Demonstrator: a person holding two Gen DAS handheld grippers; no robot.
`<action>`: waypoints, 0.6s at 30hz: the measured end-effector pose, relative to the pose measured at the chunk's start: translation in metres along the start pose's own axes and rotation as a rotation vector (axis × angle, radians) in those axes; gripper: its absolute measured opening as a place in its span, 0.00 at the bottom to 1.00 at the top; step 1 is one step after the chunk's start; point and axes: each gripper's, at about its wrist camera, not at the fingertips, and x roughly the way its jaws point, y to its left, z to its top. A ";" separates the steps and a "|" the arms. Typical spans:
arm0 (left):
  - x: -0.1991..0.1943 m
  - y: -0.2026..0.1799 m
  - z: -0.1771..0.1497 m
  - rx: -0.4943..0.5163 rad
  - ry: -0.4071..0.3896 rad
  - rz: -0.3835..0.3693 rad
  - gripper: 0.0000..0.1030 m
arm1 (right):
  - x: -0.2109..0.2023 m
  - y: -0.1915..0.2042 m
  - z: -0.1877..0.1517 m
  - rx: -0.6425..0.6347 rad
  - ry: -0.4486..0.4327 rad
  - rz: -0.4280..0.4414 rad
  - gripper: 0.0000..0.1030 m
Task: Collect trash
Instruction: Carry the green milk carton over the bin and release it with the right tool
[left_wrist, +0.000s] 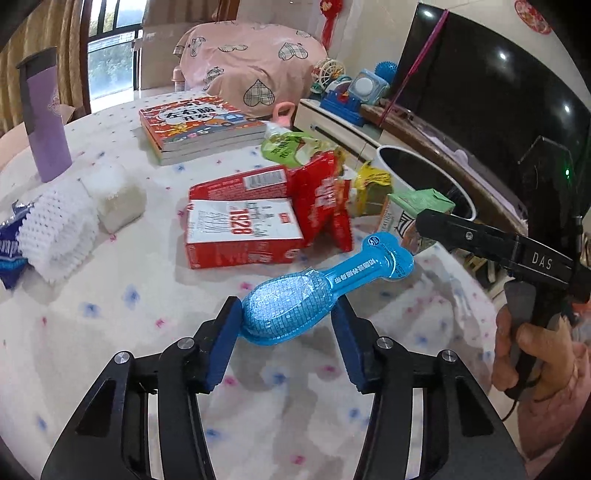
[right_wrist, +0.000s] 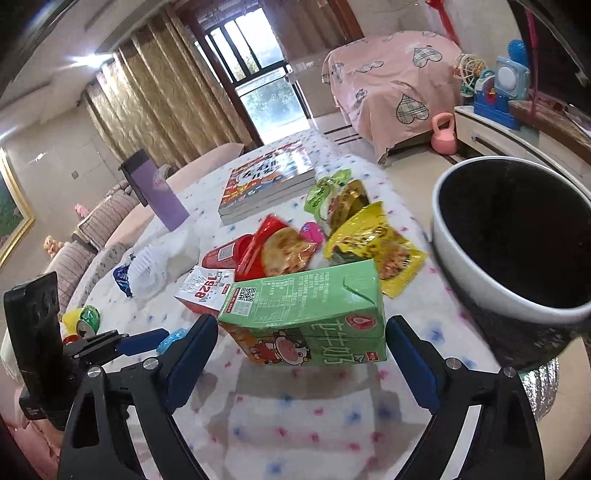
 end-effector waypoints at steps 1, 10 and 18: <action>-0.001 -0.004 0.000 -0.003 -0.002 -0.010 0.48 | -0.006 -0.004 -0.001 0.013 -0.007 0.003 0.90; 0.000 -0.049 0.010 0.035 -0.026 -0.057 0.48 | -0.051 -0.038 -0.001 0.074 -0.084 -0.046 0.90; 0.010 -0.087 0.029 0.087 -0.047 -0.090 0.47 | -0.082 -0.077 0.004 0.125 -0.142 -0.093 0.90</action>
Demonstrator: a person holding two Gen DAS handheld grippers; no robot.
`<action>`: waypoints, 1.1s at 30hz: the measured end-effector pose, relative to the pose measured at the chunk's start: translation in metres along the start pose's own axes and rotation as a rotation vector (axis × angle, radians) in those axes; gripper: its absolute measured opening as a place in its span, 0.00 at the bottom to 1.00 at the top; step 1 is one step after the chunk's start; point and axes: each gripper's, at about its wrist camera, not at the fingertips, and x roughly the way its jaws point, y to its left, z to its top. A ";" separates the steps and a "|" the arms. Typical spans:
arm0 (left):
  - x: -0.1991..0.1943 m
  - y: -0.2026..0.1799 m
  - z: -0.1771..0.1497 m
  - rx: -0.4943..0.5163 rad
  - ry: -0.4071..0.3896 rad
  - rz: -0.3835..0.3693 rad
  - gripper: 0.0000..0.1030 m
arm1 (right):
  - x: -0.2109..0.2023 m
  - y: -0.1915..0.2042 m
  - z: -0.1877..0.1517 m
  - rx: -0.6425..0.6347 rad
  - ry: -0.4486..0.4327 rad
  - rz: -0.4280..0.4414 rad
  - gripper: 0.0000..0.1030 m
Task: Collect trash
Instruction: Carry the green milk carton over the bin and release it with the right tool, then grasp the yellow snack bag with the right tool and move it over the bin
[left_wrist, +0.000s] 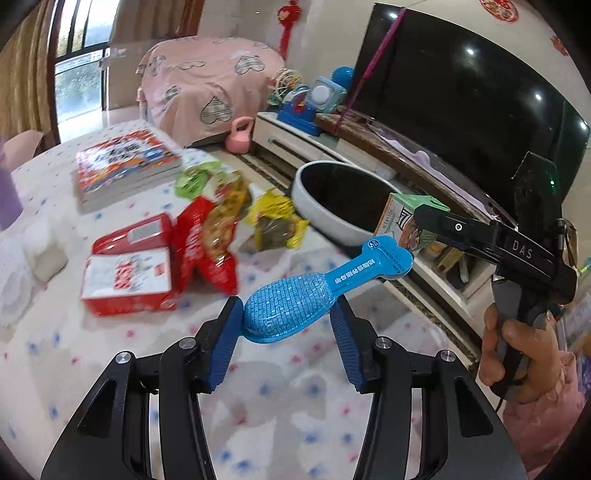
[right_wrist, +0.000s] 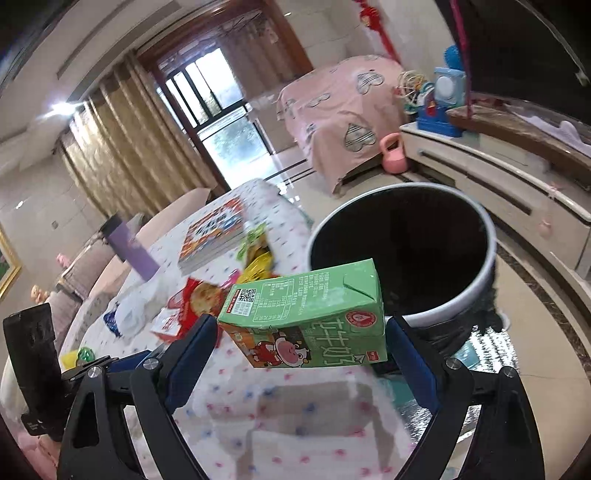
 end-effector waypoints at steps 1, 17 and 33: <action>0.001 -0.003 0.002 0.003 -0.001 -0.002 0.47 | -0.003 -0.005 0.003 0.006 -0.008 -0.006 0.90; 0.027 -0.035 0.045 0.037 -0.029 -0.037 0.47 | -0.015 -0.041 0.032 0.032 -0.064 -0.035 0.89; 0.047 -0.029 0.072 0.017 -0.044 -0.013 0.47 | 0.008 -0.078 0.035 0.111 -0.045 -0.021 0.59</action>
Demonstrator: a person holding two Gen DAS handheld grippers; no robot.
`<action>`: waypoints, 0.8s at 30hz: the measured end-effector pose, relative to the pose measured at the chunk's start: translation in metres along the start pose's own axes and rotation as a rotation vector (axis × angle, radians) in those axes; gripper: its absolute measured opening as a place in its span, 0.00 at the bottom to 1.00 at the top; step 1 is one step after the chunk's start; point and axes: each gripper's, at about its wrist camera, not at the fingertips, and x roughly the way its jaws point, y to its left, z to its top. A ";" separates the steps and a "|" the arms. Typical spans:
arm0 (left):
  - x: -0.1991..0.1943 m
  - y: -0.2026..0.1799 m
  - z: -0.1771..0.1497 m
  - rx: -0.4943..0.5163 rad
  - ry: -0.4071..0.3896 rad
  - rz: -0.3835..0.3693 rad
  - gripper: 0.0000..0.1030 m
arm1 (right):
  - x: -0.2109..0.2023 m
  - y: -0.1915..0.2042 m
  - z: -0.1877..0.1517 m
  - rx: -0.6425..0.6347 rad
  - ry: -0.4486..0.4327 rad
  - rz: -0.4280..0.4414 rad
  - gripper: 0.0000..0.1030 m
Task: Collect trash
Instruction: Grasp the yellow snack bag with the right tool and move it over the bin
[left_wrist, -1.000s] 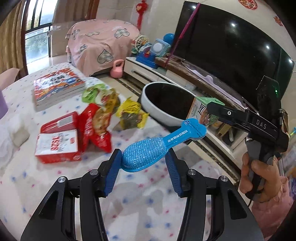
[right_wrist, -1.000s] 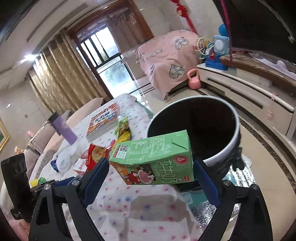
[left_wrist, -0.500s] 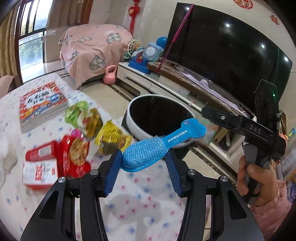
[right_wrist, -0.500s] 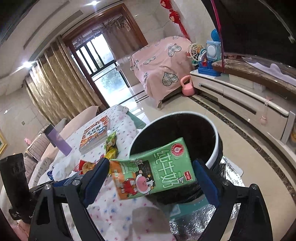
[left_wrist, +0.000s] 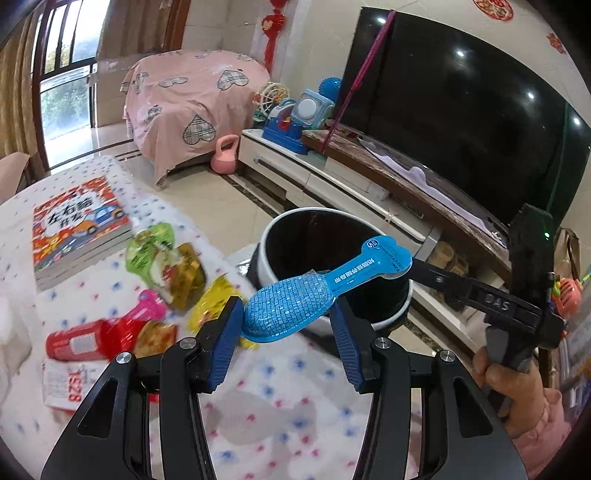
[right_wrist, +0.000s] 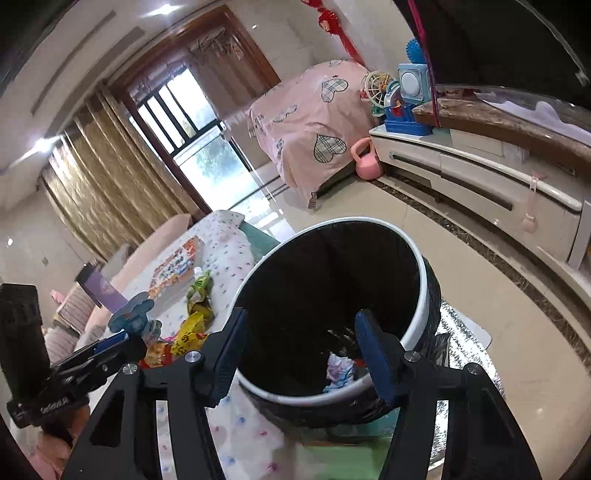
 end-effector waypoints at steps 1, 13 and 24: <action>-0.003 0.004 -0.003 -0.013 -0.001 0.000 0.47 | -0.003 0.000 -0.002 0.003 -0.002 0.002 0.59; -0.057 0.062 -0.046 -0.147 -0.029 0.061 0.47 | 0.007 0.050 -0.026 -0.060 0.061 0.080 0.62; -0.082 0.110 -0.069 -0.239 -0.038 0.115 0.47 | 0.062 0.121 -0.045 -0.274 0.149 0.086 0.62</action>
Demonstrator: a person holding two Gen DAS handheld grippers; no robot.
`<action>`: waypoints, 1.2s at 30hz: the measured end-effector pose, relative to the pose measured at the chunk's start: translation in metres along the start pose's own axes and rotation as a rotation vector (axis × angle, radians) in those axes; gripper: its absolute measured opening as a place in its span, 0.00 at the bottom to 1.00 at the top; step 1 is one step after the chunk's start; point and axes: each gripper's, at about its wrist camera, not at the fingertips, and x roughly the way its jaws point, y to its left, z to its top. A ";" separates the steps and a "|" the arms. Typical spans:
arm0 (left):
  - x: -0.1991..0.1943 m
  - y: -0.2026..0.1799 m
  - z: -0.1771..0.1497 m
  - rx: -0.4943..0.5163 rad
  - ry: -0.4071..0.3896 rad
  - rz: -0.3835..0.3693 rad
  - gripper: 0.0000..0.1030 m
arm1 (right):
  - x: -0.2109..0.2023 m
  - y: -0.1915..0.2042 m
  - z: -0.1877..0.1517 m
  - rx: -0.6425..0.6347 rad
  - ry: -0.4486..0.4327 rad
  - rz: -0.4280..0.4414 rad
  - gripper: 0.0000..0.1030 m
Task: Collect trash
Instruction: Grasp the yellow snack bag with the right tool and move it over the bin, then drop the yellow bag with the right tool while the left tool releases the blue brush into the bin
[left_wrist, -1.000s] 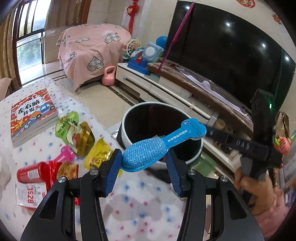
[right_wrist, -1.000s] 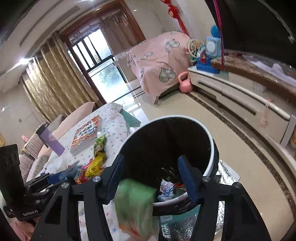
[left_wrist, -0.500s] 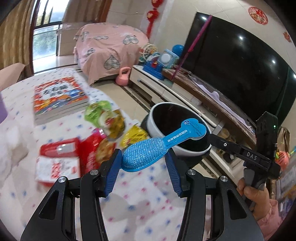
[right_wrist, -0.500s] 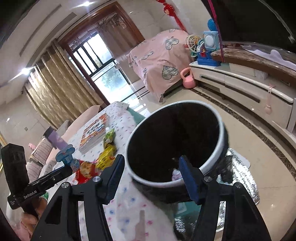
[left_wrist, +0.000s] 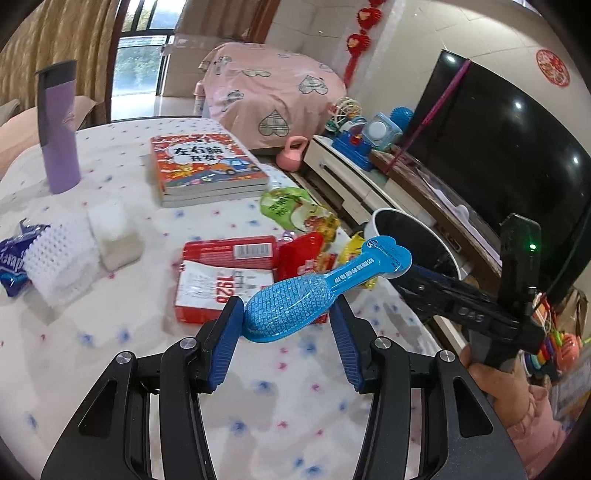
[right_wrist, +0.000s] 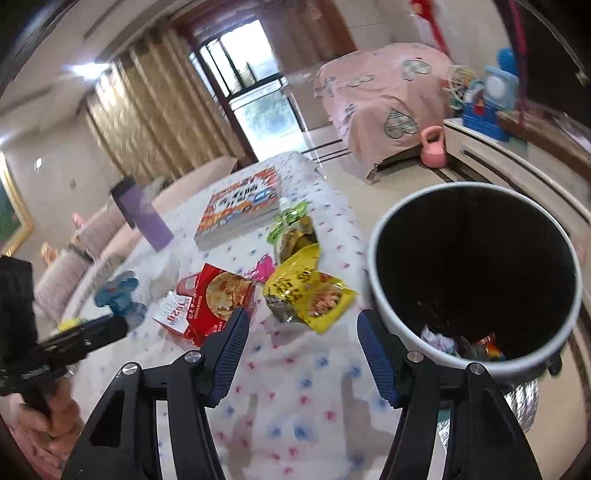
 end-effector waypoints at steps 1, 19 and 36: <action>0.001 0.002 0.000 -0.005 0.001 -0.001 0.47 | 0.005 0.004 0.001 -0.029 0.006 -0.023 0.62; 0.015 -0.039 0.013 0.050 0.009 -0.071 0.47 | -0.002 0.001 0.014 -0.080 -0.037 -0.089 0.00; 0.068 -0.143 0.034 0.209 0.053 -0.144 0.47 | -0.070 -0.094 0.021 0.082 -0.098 -0.202 0.00</action>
